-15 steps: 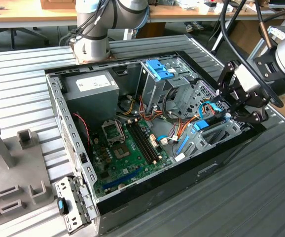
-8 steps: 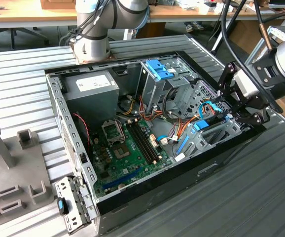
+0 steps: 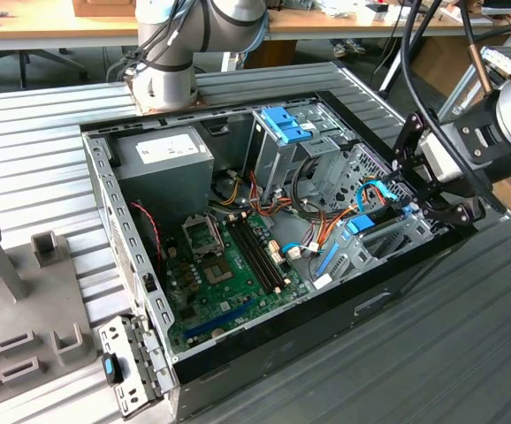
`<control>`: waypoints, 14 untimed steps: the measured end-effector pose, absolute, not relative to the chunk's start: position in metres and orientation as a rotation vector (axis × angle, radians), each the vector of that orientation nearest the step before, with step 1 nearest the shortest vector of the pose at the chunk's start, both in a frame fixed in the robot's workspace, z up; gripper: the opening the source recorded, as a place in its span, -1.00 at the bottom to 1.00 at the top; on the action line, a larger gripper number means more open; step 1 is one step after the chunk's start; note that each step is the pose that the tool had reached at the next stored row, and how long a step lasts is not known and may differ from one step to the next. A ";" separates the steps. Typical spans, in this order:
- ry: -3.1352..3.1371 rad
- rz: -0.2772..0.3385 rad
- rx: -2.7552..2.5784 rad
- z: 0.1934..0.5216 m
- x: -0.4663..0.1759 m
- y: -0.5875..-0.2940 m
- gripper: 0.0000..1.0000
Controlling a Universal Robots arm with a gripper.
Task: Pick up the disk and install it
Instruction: 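Insert the second disk wire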
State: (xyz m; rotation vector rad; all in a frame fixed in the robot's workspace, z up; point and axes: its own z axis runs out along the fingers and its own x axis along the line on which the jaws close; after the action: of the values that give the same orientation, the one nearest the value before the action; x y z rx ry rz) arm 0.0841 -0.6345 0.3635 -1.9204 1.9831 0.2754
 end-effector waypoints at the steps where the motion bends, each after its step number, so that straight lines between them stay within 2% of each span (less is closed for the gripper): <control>1: 1.983 0.274 -1.920 0.364 0.083 -0.635 -0.16; 14: 1.950 0.273 -1.904 0.357 0.075 -0.641 -0.16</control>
State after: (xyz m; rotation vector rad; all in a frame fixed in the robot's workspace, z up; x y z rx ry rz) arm 0.0749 -0.6408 0.3571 -1.9044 1.9498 0.2729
